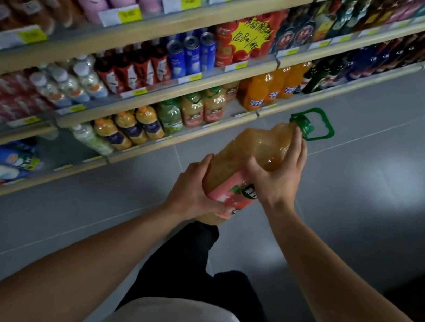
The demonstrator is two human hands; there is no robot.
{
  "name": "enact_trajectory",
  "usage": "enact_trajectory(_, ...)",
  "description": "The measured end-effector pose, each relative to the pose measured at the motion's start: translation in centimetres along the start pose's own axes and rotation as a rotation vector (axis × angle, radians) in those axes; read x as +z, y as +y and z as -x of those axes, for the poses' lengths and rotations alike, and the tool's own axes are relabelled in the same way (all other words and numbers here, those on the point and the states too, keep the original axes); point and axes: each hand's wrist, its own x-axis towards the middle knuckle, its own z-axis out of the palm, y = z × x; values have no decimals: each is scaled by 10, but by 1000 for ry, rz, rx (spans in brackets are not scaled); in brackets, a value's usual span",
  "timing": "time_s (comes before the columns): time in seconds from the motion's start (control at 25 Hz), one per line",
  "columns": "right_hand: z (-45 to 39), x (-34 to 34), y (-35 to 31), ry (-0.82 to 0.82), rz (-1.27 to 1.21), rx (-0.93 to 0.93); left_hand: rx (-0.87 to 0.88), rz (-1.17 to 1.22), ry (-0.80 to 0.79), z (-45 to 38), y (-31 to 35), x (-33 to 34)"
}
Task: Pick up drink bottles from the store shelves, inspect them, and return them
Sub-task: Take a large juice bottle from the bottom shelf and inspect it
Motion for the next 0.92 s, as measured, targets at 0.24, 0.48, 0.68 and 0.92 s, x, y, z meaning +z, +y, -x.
enact_trajectory(0.24, -131, -27, 11, 13, -27, 13, -5, -9, -15, -130, 49, 21)
enact_trajectory(0.48, -255, -32, 83, -59, -53, -40, -40, -11, 96, -236, 66, 88)
enact_trajectory(0.68, -329, -1, 169, -62, -95, -104, -53, -45, 187, -320, 38, 147)
enact_trajectory(0.92, -402, 77, 268, -21, -166, -265, 87, -37, 294, -430, -53, 192)
